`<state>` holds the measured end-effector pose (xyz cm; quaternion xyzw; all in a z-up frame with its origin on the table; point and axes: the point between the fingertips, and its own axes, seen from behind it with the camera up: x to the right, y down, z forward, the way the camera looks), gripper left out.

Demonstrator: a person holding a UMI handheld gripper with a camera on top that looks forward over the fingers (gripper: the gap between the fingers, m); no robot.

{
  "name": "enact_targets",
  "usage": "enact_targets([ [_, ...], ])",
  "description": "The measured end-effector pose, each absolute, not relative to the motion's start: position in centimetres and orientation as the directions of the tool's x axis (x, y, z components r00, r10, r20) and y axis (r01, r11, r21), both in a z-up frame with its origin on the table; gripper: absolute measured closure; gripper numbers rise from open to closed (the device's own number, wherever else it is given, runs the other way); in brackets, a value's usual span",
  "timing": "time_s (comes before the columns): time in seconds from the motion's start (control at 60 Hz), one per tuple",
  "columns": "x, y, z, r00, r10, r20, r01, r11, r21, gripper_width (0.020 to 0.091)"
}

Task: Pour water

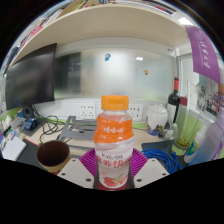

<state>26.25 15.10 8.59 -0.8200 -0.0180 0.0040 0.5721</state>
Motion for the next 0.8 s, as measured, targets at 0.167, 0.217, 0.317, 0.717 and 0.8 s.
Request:
enact_targets([
  [0.167, 25.8, 14.7, 6.9, 0.999, 0.034, 0.005, 0.016, -0.327, -0.945, 0.0706],
  [0.217, 25.7, 14.5, 6.9, 0.999, 0.033, 0.024, 0.033, -0.317, -0.948, 0.0705],
  [0.317, 25.8, 14.2, 7.0, 0.999, 0.012, 0.032, 0.034, -0.301, -0.953, 0.0653],
  [0.717, 26.1, 8.8, 6.5, 0.998, -0.055, 0.043, 0.016, -0.418, -0.908, 0.0236],
  [0.8, 25.1, 5.4, 7.4, 0.996, -0.072, 0.047, 0.01, -0.446, -0.895, 0.0237],
])
